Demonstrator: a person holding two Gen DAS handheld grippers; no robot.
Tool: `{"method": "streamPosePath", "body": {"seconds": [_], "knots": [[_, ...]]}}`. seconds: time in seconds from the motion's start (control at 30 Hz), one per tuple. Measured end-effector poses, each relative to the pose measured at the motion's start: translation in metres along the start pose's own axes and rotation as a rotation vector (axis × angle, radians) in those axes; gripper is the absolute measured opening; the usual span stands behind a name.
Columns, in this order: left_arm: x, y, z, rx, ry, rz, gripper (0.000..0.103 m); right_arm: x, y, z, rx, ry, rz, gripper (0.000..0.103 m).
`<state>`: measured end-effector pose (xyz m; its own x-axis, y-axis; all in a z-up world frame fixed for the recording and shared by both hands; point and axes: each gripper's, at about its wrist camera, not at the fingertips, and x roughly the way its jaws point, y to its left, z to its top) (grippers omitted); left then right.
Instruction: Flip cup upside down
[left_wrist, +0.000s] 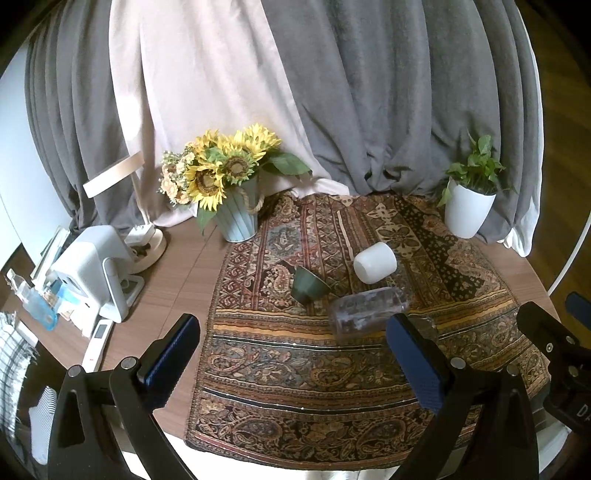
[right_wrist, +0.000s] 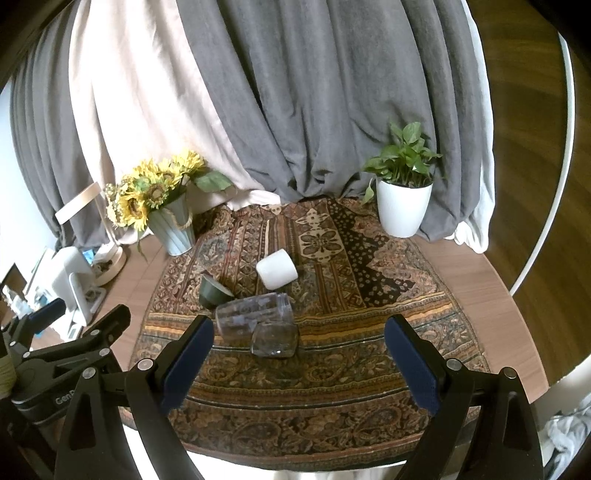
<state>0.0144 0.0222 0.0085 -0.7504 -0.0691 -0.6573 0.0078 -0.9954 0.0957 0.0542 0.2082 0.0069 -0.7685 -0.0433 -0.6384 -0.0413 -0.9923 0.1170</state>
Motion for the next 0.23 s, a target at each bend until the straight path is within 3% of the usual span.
{"method": "streamPosePath", "body": {"seconds": [0.23], "knots": [[-0.001,0.0007,0.0001,-0.008,-0.006,0.004,0.103,0.001,0.001,0.0008,0.001,0.002,0.0,0.094]]}}
